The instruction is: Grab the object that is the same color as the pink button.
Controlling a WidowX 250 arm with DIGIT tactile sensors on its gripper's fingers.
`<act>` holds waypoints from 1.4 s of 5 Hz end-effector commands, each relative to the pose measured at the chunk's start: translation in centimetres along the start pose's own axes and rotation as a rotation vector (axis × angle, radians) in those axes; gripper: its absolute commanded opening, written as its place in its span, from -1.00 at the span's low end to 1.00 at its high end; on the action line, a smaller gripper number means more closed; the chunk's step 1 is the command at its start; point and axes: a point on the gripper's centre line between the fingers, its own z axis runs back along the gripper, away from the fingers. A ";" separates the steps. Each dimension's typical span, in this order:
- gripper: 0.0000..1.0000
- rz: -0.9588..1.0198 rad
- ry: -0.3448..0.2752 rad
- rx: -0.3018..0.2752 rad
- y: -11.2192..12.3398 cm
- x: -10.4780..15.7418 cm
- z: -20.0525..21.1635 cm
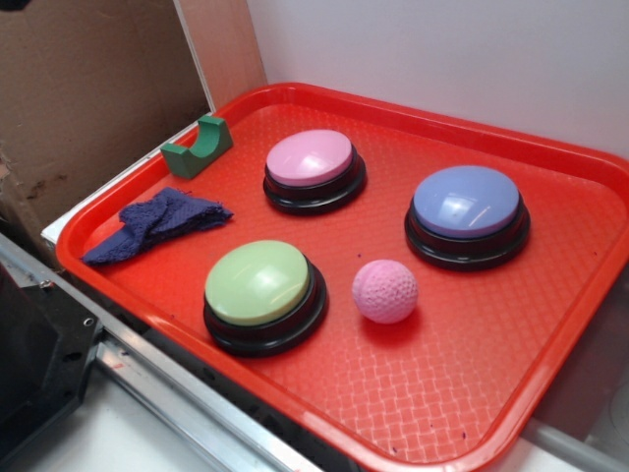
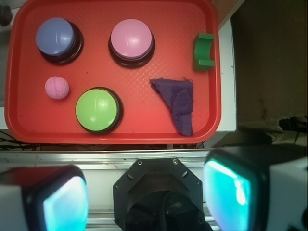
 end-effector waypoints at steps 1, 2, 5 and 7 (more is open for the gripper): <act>1.00 0.000 0.000 0.000 0.0 0.0 0.0; 1.00 -0.187 -0.038 0.002 -3.2 1.5 -1.7; 1.00 -0.524 -0.180 -0.031 -10.6 4.4 -8.7; 1.00 -0.566 -0.241 -0.088 -14.3 6.7 -15.7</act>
